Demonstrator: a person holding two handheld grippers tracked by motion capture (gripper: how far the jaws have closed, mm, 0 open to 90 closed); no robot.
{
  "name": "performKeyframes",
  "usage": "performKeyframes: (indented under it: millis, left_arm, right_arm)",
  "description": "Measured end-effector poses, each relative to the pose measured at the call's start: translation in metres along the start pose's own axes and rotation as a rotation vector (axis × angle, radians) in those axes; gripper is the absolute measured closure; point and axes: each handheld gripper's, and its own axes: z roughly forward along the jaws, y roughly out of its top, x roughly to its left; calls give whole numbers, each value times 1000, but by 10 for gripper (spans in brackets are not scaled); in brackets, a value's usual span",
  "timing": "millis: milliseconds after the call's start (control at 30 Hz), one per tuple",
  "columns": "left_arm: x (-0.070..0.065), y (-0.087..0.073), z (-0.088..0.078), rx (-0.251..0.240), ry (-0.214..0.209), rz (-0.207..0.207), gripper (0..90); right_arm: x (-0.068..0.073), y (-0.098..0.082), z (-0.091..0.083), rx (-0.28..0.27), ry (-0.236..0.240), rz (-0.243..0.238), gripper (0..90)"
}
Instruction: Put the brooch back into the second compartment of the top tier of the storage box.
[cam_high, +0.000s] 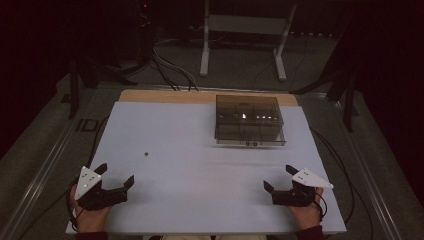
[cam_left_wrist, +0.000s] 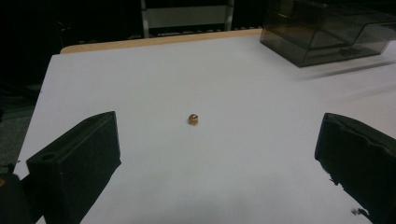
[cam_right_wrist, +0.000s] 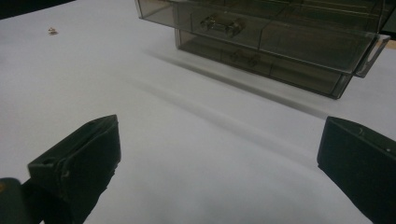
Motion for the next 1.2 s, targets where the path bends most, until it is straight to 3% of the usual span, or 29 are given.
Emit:
performKeyframes:
  millis: [367, 700, 967, 1200]
  left_arm:
    - [-3, 1, 0, 15, 10, 6, 12]
    - [-7, 15, 4, 55, 4, 25, 12]
    - [-7, 30, 15, 84, 8, 31, 12]
    - [-11, 38, 29, 79, -18, 20, 12]
  right_arm:
    - [1, -1, 0, -43, 20, -16, 0]
    - [4, -1, -2, -71, 15, -7, 0]
    - [1, -2, -4, -80, 5, 16, 0]
    - [2, -2, -4, -81, -1, 9, 0]
